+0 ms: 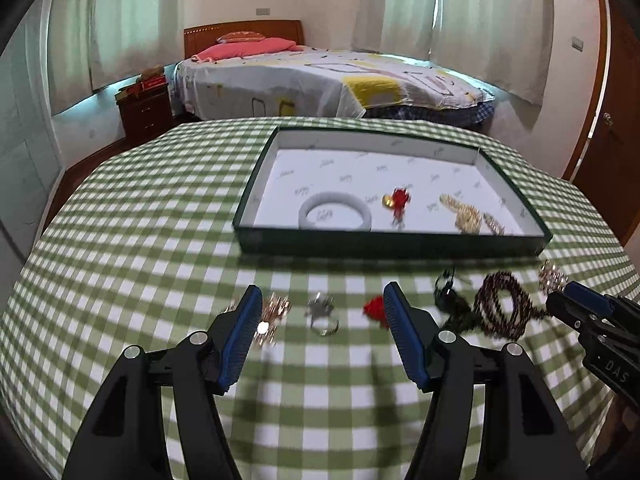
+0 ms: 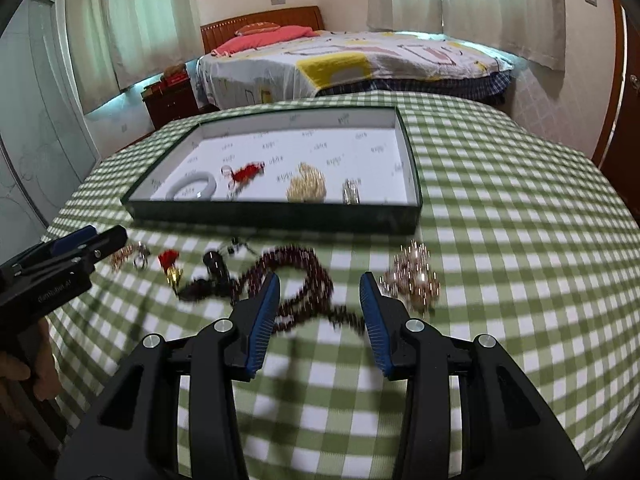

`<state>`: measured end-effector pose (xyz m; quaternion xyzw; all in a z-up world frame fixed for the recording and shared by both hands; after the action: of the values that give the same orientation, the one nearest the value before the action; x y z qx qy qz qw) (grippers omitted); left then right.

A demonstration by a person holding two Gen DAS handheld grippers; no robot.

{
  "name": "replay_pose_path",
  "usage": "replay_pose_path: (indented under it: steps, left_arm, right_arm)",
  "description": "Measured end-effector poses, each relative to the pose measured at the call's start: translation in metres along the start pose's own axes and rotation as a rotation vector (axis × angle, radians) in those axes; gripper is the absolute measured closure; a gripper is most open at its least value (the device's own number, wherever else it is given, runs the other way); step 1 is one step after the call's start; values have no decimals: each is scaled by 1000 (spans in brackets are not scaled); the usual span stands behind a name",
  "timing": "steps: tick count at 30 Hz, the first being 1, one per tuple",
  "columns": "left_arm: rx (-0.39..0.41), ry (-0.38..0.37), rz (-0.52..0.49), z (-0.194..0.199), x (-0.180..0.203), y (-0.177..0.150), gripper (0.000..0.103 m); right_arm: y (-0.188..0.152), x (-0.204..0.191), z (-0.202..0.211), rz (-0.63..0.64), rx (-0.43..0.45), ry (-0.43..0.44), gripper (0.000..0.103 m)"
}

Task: Organize jewelry

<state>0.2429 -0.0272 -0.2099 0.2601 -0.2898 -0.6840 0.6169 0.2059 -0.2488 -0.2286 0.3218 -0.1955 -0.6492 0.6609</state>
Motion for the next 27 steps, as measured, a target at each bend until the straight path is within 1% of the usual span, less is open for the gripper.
replay_pose_path:
  steps: [8,15,21,23,24,25,27]
  left_arm:
    - [-21,23,18,5,-11,-20,42]
    - [-28,32,27,2,-16,-23,42]
    - [-33,41,34,0,-21,-24,42]
    - [-36,43,35,-2,-23,-24,42]
    - [-38,43,36,-3,-23,-24,42]
    - [-40,44,37,-4,-23,-25,42]
    - [-45,44,37,-5,-24,-26,42]
  right_arm:
    - [-8,0,-2,1,-9,-2,62]
    - [-2,-9,-10,11,-8,7,62]
    - [3,-20,-27,16,-34,24,62]
    - [5,-25,-32,19,-43,31,60]
    - [5,-26,-33,19,-43,32,56]
    - [6,-27,-35,19,-44,33,53]
    - [7,-29,-39,20,-50,37,53]
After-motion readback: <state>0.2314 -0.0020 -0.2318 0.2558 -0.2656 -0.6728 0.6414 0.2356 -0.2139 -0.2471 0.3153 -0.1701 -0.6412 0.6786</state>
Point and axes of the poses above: each gripper's, at about its wrist camera, not at the fingertips, and z roughly against the way its jaws point, x to its right, y to its top, the point moved 9 cm from there along -z, roughly the way its jaws point, and after that the axes turned 3 degrees about -z, right-handed, at the moved point
